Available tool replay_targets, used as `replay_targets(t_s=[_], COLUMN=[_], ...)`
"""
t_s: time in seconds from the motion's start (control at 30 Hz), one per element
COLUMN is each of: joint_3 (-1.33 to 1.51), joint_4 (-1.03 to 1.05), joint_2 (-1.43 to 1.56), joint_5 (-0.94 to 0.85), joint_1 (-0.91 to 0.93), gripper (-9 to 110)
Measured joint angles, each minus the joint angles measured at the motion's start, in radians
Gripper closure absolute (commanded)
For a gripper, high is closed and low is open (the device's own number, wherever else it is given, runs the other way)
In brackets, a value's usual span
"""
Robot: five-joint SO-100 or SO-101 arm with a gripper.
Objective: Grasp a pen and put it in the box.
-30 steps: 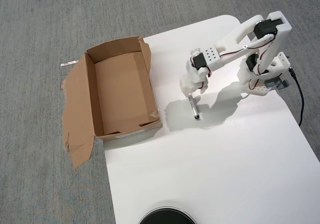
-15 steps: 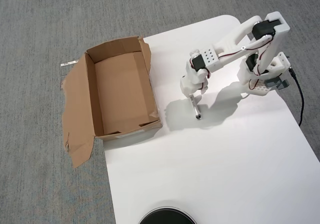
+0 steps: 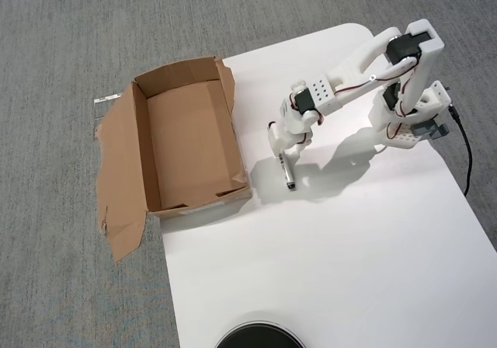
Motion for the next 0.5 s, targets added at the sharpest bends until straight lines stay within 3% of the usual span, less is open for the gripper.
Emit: replay_targets(t_s=[0.5], joint_3=[-0.009], joint_4=[-0.011], joint_2=[-0.04], joint_5=[0.0], joint_1=[-0.018], gripper=[81])
